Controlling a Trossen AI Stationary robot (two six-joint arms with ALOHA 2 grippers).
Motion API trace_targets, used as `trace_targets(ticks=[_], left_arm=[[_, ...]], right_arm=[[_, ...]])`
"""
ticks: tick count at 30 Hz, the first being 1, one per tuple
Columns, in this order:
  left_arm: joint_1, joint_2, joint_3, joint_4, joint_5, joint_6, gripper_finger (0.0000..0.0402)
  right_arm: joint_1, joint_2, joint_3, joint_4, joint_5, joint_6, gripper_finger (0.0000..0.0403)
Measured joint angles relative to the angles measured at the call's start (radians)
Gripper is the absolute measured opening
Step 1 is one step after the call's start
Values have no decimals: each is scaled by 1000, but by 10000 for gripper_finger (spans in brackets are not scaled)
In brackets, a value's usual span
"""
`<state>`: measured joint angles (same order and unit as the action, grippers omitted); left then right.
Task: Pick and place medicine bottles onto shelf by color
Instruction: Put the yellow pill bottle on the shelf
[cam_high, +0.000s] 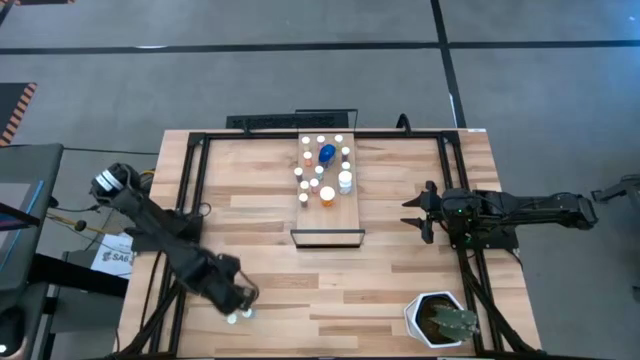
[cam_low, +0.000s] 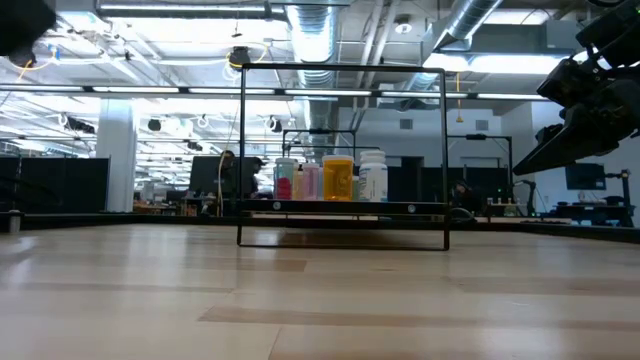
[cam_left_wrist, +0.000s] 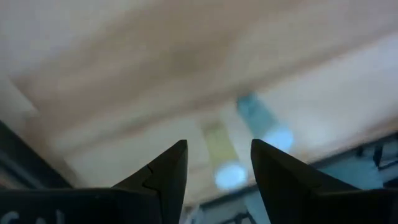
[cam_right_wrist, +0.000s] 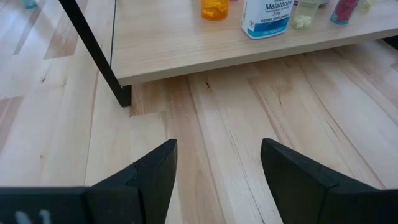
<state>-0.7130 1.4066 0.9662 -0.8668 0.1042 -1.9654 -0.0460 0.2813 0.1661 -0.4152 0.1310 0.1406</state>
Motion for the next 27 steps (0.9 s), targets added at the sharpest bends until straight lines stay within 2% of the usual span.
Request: trace_targets(ticks=[9, 16, 27], left_arm=[[-148, 135, 131, 7, -7, -168, 163], [-177, 212, 165, 15, -25, -178, 173], [-178, 216, 157, 11, -66, -151, 188]], right_arm=[[0, 0, 0, 0, 0, 0, 255], [0, 0, 0, 0, 0, 0, 255], [0, 0, 0, 0, 0, 0, 255]])
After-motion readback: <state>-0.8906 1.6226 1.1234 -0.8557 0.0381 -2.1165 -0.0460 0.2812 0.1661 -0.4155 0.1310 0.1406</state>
